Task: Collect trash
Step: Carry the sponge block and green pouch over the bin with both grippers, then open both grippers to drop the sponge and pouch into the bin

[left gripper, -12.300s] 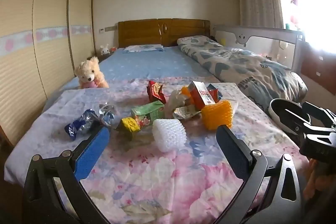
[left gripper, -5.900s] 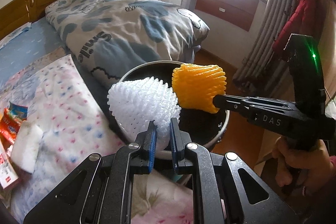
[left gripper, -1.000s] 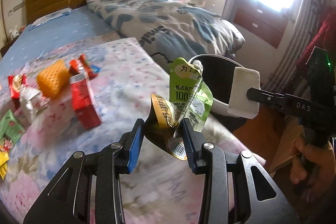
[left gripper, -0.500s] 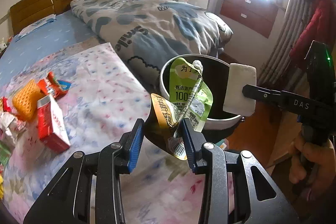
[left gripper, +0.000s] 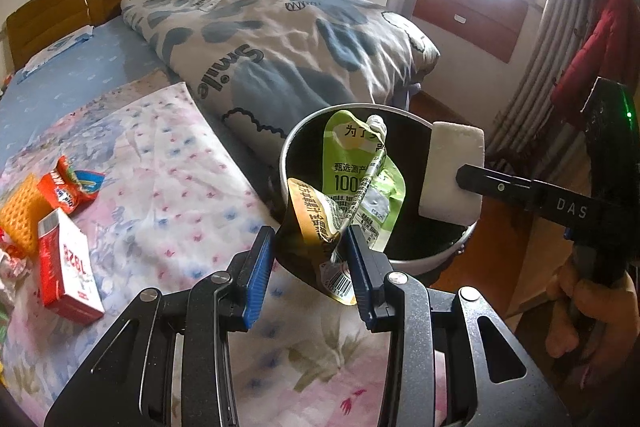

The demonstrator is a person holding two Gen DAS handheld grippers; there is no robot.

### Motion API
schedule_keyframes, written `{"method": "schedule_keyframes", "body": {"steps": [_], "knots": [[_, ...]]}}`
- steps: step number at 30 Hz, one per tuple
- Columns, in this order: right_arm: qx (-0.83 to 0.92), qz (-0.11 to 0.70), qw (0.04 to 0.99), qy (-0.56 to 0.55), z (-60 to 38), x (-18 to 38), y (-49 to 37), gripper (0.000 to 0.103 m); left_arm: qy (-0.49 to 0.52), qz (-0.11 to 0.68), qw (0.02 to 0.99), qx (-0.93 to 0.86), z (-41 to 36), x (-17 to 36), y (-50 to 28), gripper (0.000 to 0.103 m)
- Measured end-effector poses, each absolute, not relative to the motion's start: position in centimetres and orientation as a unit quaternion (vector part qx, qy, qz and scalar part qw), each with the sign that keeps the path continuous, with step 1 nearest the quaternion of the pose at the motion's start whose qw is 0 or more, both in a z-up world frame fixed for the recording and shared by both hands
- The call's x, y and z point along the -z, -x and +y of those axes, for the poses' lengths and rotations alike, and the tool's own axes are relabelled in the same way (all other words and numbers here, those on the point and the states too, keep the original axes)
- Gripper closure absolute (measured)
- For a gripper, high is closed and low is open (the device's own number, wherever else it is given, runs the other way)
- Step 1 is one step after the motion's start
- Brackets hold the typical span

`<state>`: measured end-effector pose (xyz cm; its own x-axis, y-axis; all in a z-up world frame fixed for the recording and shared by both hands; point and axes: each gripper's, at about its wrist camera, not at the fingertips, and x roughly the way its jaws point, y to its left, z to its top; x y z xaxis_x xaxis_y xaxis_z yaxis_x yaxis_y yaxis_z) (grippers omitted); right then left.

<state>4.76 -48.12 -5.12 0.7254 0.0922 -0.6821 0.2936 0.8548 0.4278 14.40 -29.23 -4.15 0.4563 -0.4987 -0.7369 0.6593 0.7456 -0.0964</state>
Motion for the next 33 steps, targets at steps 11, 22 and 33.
{"method": "schedule_keyframes", "body": {"steps": [11, 22, 33], "knots": [[0.059, 0.377, 0.888, -0.255, -48.8, 5.5, -6.0, 0.073, -0.109, 0.401, 0.841, 0.345, -30.9, 4.4, -15.6, 0.068], [0.063, 0.388, 0.885, -0.248, -49.3, 5.8, -6.7, 0.070, -0.113, 0.408, 0.836, 0.348, -32.1, 4.7, -16.1, 0.067], [0.072, 0.386, 0.885, -0.251, -49.7, 5.7, -7.0, 0.050, -0.093, 0.401, 0.844, 0.344, -30.9, 4.3, -15.6, 0.041]]}}
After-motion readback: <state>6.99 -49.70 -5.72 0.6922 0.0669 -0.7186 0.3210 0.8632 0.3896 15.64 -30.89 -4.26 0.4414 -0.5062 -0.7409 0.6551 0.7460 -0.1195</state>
